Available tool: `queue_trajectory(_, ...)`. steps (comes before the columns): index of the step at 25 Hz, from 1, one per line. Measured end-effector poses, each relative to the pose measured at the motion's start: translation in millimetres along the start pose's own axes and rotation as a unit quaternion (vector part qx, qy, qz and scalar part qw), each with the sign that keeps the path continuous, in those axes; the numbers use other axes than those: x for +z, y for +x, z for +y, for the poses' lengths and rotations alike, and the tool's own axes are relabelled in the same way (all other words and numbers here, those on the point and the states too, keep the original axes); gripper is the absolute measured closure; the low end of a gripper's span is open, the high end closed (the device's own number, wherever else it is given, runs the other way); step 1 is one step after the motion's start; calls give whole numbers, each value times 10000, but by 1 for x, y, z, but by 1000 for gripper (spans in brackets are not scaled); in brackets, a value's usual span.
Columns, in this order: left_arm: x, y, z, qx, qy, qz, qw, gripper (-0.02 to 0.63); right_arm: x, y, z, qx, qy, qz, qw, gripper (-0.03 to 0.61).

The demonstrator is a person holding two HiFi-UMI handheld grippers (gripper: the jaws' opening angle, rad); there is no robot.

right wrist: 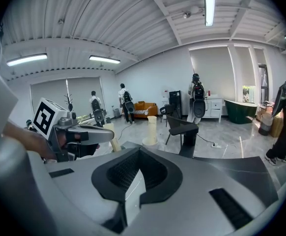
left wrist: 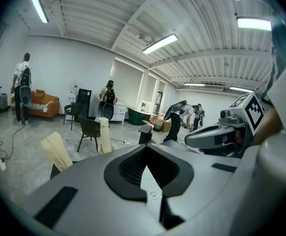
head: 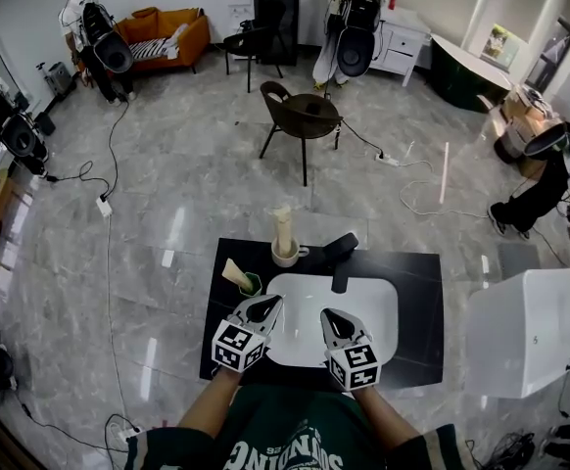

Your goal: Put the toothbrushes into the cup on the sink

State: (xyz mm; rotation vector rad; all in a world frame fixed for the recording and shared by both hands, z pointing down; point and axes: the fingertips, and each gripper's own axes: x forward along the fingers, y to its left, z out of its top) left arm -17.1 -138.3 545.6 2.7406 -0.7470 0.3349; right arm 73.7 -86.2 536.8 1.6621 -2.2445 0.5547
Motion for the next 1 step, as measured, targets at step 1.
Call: queue_trajectory(1, 0, 0, 1, 4, -5, 3, 10000, 604, 0, 0, 1, -1, 3, 10, 10000, 540)
